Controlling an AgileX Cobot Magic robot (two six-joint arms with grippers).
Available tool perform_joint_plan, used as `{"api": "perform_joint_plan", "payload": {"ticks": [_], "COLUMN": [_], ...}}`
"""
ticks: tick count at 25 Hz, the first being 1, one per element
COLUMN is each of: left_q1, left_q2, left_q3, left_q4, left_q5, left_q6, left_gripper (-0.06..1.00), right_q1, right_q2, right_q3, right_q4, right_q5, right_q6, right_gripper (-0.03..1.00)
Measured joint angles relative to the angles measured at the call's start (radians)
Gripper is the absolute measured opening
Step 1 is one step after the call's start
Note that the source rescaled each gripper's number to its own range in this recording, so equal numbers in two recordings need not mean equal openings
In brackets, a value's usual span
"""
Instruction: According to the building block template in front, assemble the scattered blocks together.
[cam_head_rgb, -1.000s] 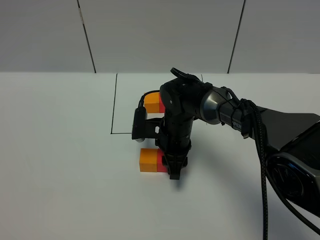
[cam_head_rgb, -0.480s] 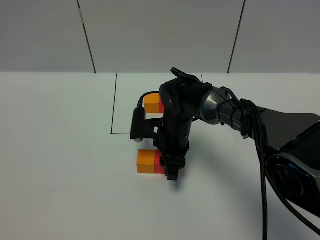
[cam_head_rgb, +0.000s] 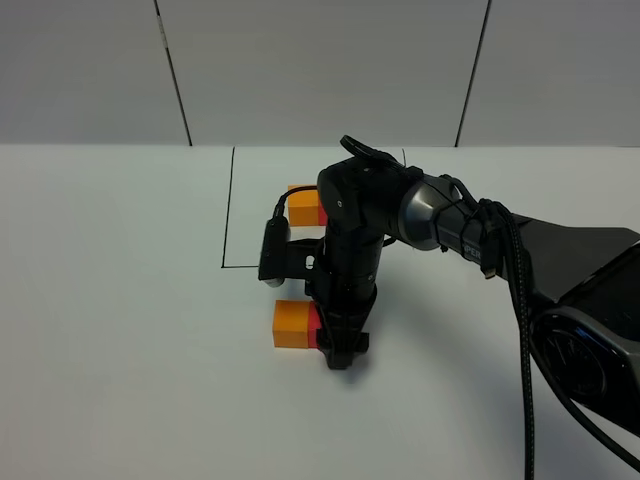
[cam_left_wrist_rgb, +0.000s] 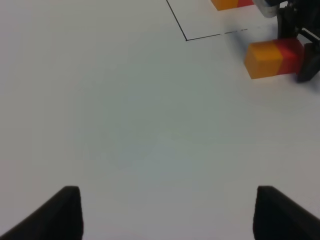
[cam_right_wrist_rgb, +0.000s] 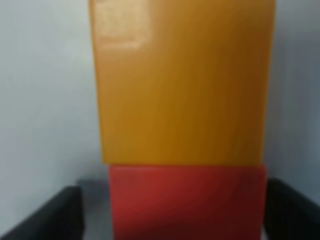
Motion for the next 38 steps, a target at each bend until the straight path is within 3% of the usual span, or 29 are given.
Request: {"api": "perform_joint_plan", "payload": {"ticks": [2, 5, 10, 24, 31, 34, 38], "left_q1": [0.0, 0.0, 0.0, 0.0, 0.0, 0.0, 0.0], "left_q2": [0.0, 0.0, 0.0, 0.0, 0.0, 0.0, 0.0], "left_q3": [0.0, 0.0, 0.0, 0.0, 0.0, 0.0, 0.0], "left_q4": [0.0, 0.001, 0.002, 0.002, 0.002, 0.002, 0.003], "left_q5": [0.0, 0.0, 0.0, 0.0, 0.0, 0.0, 0.0], "left_q6": [0.0, 0.0, 0.0, 0.0, 0.0, 0.0, 0.0], "left_gripper": [0.6, 0.6, 0.6, 0.6, 0.6, 0.6, 0.6], "right_q1": [0.0, 0.001, 0.001, 0.001, -0.007, -0.046, -0.17], "right_q2": [0.0, 0.0, 0.002, -0.152, -0.32, -0.373, -0.432], "right_q3": [0.0, -0.001, -0.001, 0.0, 0.0, 0.0, 0.001], "right_q4": [0.0, -0.031, -0.109, -0.062, -0.09, -0.142, -0.173], "right_q5": [-0.001, -0.018, 0.001, 0.09, 0.119, 0.122, 0.123], "right_q6": [0.014, 0.062, 0.144, 0.211, 0.369, 0.453, 0.575], "right_gripper": [0.88, 1.0, 1.0, 1.0, 1.0, 1.0, 1.0]}}
